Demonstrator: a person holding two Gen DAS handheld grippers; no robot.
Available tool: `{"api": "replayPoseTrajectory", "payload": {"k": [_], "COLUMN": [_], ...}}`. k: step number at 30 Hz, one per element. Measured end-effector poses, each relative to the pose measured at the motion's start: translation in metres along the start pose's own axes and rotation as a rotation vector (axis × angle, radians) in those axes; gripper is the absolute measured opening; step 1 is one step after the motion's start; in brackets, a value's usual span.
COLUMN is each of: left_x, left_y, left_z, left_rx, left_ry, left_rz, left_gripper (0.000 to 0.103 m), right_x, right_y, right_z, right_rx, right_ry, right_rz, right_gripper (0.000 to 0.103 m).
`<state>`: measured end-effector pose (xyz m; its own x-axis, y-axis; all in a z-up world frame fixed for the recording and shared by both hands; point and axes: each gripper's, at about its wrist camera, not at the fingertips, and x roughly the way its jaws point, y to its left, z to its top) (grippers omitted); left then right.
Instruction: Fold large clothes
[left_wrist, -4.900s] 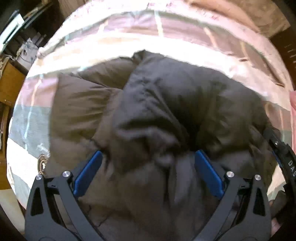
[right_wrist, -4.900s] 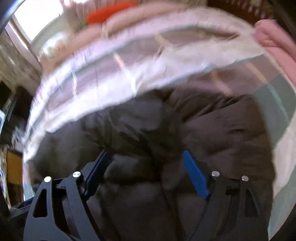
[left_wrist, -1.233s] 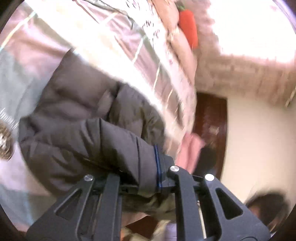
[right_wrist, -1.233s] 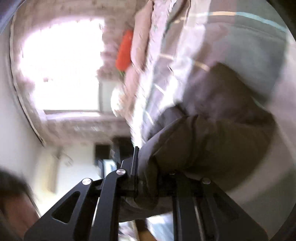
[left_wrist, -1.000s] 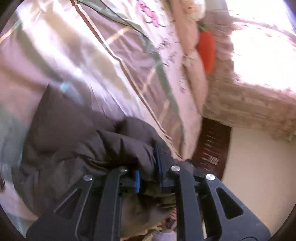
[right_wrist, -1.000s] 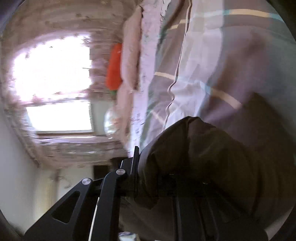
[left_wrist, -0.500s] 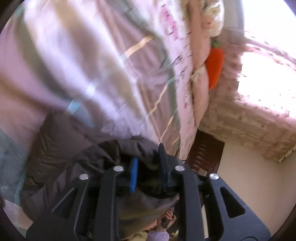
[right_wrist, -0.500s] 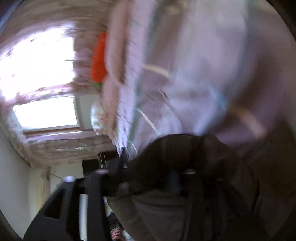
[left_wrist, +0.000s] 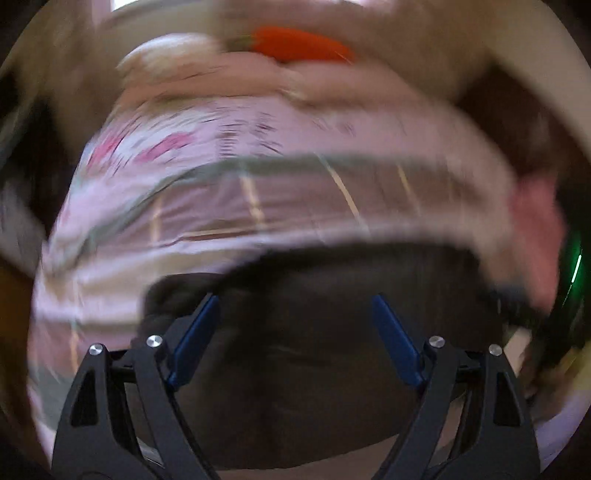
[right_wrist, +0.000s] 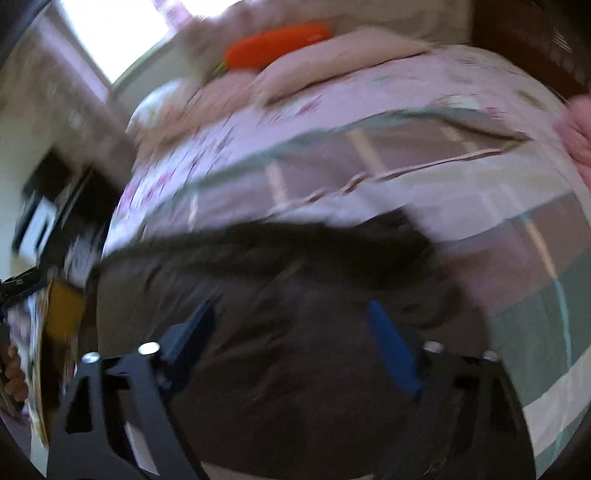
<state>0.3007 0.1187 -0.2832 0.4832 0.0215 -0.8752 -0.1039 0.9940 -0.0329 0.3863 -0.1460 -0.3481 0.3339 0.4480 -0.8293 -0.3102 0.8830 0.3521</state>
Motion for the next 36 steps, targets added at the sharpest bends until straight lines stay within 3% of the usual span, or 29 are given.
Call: {"api": "replayPoseTrajectory", "payload": {"k": [3, 5, 7, 9, 13, 17, 20, 22, 26, 28, 31, 33, 36], "left_x": [0.039, 0.072, 0.105, 0.126, 0.141, 0.117, 0.095, 0.100, 0.115, 0.103, 0.076, 0.068, 0.079], "left_y": [-0.050, -0.051, -0.040, -0.037, -0.035, -0.028, -0.016, -0.001, 0.040, 0.050, 0.062, 0.073, 0.094], "left_z": [-0.011, -0.016, -0.021, -0.024, -0.024, -0.018, -0.012, -0.010, -0.014, -0.012, -0.015, -0.017, -0.021], "left_rx": [0.106, 0.070, -0.007, -0.011, -0.033, -0.093, -0.081, -0.107, -0.259, -0.315, -0.383, -0.415, -0.452], "left_ry": [0.061, 0.148, 0.228, 0.268, 0.315, 0.260, 0.174, 0.198, 0.246, 0.215, 0.105, 0.065, 0.109], "left_rz": [-0.006, 0.005, 0.021, 0.055, 0.083, 0.062, 0.132, 0.171, 0.124, 0.106, 0.042, 0.028, 0.080], "left_gripper": [0.085, 0.086, 0.091, 0.094, 0.095, 0.093, 0.093, 0.095, 0.100, 0.099, 0.099, 0.099, 0.099], "right_x": [0.029, 0.046, 0.062, 0.076, 0.092, 0.063, 0.044, 0.041, 0.042, 0.034, 0.012, 0.009, 0.016], "right_y": [0.006, -0.002, -0.010, -0.009, -0.008, -0.001, -0.014, -0.045, -0.113, -0.132, -0.107, -0.060, 0.007], "right_z": [-0.005, -0.005, -0.006, -0.010, -0.013, -0.015, -0.011, 0.001, 0.015, 0.016, 0.019, 0.026, 0.027], "right_rx": [0.012, 0.021, 0.027, -0.012, -0.049, -0.128, -0.129, -0.029, 0.163, 0.238, 0.190, 0.061, -0.109], "right_ry": [0.052, 0.074, 0.094, 0.108, 0.127, 0.021, -0.048, -0.041, -0.002, 0.001, -0.087, -0.116, -0.144], "right_rz": [-0.054, -0.110, -0.148, -0.187, -0.229, -0.279, -0.311, -0.318, -0.451, -0.443, -0.372, -0.301, -0.240], "right_gripper": [0.075, 0.077, 0.087, 0.094, 0.096, 0.090, 0.090, 0.090, 0.090, 0.085, 0.082, 0.082, 0.082]}}
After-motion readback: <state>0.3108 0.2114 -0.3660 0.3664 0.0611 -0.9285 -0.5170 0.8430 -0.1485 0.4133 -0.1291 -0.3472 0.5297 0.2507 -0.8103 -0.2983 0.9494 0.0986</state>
